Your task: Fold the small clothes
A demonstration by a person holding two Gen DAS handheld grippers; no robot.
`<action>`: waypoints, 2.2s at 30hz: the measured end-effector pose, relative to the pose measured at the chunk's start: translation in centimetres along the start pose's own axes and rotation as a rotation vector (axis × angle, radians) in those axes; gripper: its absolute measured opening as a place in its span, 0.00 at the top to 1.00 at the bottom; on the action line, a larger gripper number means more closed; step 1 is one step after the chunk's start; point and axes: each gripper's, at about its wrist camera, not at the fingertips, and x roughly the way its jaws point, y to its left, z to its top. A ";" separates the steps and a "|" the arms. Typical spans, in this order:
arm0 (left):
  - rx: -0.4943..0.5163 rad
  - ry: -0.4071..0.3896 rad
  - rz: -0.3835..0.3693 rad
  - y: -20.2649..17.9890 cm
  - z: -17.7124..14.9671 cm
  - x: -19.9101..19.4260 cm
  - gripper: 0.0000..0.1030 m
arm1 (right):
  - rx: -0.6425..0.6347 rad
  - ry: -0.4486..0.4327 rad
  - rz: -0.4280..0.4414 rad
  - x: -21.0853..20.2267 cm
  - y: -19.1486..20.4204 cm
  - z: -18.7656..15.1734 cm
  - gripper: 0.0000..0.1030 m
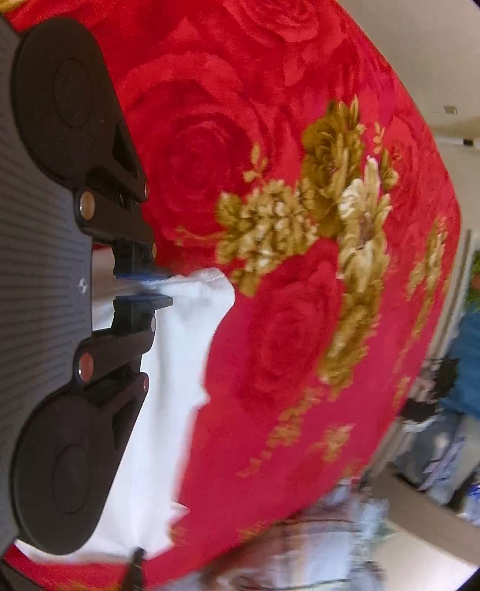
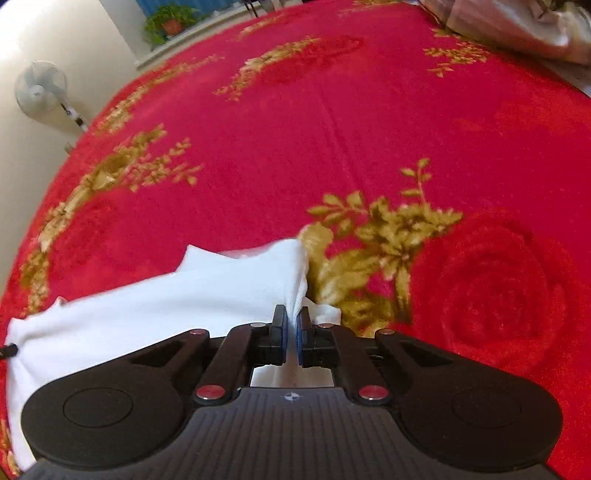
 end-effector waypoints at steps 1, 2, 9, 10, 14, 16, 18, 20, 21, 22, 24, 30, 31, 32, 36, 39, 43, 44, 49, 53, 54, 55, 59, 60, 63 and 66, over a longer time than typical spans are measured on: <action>-0.015 -0.022 -0.009 0.1 0.3 -0.2 0.92 | 0.011 -0.030 0.017 -0.4 0.1 0.3 0.96; -0.015 -0.041 -0.009 -0.1 0.3 -0.4 0.92 | 0.024 -0.069 0.041 -0.9 0.1 0.5 0.96; -0.002 0.067 0.019 0.2 -0.1 0.9 0.82 | 0.003 -0.048 0.008 0.1 0.5 0.3 0.91; -0.006 0.079 0.007 0.5 -0.3 0.8 0.75 | -0.002 -0.025 -0.004 0.5 0.4 0.1 0.82; -0.005 0.133 -0.039 1.2 -1.3 0.0 0.61 | -0.017 0.028 -0.006 0.5 -0.1 -0.8 0.73; 0.013 0.166 -0.045 1.3 -2.1 -0.3 0.60 | -0.040 0.027 0.005 -0.2 0.0 -1.3 0.73; 0.052 0.171 -0.044 1.1 -3.0 -1.2 0.60 | -0.077 0.035 0.002 -0.8 0.1 -1.9 0.72; 0.086 0.182 -0.070 1.0 -4.1 -2.3 0.60 | -0.093 0.047 -0.008 -1.6 -0.1 -2.6 0.68; 0.098 0.193 -0.082 1.0 -4.7 -2.8 0.60 | -0.104 0.054 -0.008 -2.2 -0.2 -3.1 0.66; 0.107 0.209 -0.090 1.0 -5.5 -3.3 0.60 | -0.118 0.061 -0.007 -2.7 -0.3 -3.7 0.66; 0.141 0.230 -0.113 0.9 -7.2 -4.3 0.60 | -0.150 0.079 -0.003 -3.9 -0.4 -5.2 0.66; 0.289 0.279 -0.112 0.1 -11.7 -6.2 0.73 | -0.221 0.141 -0.003 -5.8 -1.0 -10.7 0.65; 0.291 0.286 -0.117 0.2 -12.1 -6.4 0.87 | -0.216 0.149 0.002 -6.0 -1.1 -11.4 0.65; 0.292 0.282 -0.117 0.2 -12.4 -6.7 0.95 | -0.220 0.141 0.004 -6.4 -1.1 -12.0 0.65; 0.217 0.189 -0.146 0.6 -12.1 -9.7 0.97 | -0.183 0.054 0.012 -9.3 -1.5 -12.6 0.95; 0.169 0.156 -0.109 0.8 -13.2 -11.2 0.97 | -0.048 -0.054 0.071 -12.4 -2.8 -12.4 0.95; 0.135 0.229 0.015 0.6 -15.2 -9.4 0.93 | -0.025 0.026 -0.028 -10.4 -3.0 -13.6 0.94; 0.157 0.209 0.030 0.1 -15.4 -9.6 0.91 | -0.043 0.070 -0.059 -9.3 -2.8 -14.1 0.94; 0.245 0.021 0.017 -2.1 -15.5 -12.6 0.89 | -0.198 -0.041 -0.173 -11.0 -0.5 -14.6 0.71; 0.166 0.151 -0.098 -2.0 -16.1 -10.2 0.87 | -0.172 -0.026 -0.060 -11.0 -0.1 -14.7 0.70; 0.178 0.195 -0.041 -1.8 -16.2 -9.0 0.87 | -0.165 0.021 -0.056 -10.1 -0.3 -14.9 0.69; 0.198 0.242 0.029 -1.6 -16.5 -8.0 0.89 | -0.169 0.069 -0.078 -9.1 -0.4 -15.2 0.69; 0.171 0.195 -0.002 -1.2 -15.6 -9.3 0.82 | -0.224 0.082 -0.140 -8.7 0.1 -15.6 0.69; 0.175 0.155 -0.015 -1.2 -15.3 -9.9 0.79 | -0.230 0.048 -0.125 -9.5 0.5 -15.4 0.68; 0.172 0.044 -0.037 -1.7 -14.3 -11.1 0.70 | -0.241 -0.030 -0.091 -10.8 1.1 -14.9 0.61; 0.136 0.032 -0.015 -1.5 -13.7 -10.2 0.70 | -0.224 -0.013 -0.116 -9.8 0.9 -14.8 0.57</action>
